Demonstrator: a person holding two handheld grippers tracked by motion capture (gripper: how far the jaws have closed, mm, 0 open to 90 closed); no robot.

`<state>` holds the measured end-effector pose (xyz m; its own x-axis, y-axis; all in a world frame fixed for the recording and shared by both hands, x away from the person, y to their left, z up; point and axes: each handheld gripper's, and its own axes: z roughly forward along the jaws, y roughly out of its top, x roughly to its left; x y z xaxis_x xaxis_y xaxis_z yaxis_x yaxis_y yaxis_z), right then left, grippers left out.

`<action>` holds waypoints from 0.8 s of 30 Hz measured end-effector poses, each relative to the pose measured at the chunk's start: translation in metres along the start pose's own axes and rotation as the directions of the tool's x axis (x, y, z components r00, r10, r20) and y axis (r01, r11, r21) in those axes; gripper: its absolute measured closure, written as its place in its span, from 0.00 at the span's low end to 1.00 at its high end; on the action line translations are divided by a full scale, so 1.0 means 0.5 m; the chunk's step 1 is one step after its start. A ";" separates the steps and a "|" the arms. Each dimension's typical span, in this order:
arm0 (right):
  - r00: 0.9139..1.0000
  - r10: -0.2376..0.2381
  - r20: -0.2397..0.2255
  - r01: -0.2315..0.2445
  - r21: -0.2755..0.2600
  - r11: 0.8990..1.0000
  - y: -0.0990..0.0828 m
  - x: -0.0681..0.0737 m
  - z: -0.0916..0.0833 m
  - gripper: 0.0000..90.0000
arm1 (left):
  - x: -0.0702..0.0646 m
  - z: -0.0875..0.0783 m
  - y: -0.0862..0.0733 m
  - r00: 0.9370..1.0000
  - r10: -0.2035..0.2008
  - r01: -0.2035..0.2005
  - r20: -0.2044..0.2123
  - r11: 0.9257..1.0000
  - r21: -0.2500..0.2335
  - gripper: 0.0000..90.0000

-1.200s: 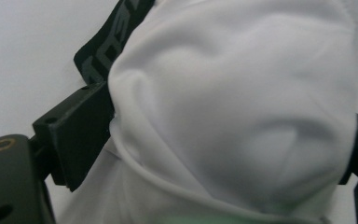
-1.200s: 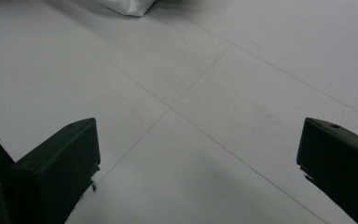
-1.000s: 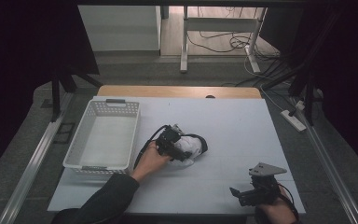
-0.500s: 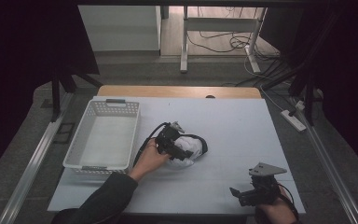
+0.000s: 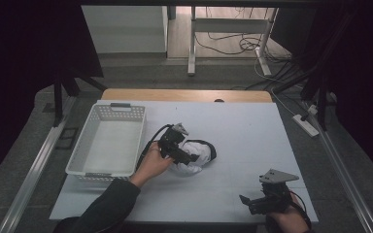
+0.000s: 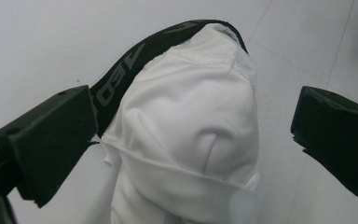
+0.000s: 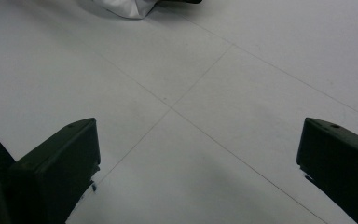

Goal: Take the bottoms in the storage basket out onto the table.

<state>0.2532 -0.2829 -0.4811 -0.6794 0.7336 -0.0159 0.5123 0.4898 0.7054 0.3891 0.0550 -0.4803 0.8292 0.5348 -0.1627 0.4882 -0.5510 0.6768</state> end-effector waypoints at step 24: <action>1.000 -0.003 0.000 0.003 -0.002 1.000 0.000 0.000 -0.001 0.00 | 0.025 -0.033 -0.010 0.998 -0.010 0.010 -0.069 1.000 0.002 0.00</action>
<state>0.2529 -0.2829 -0.4810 -0.6813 0.7317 -0.0181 0.5088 0.4912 0.7070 0.3924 0.0750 -0.4737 0.8034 0.5833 -0.1193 0.4970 -0.5467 0.6739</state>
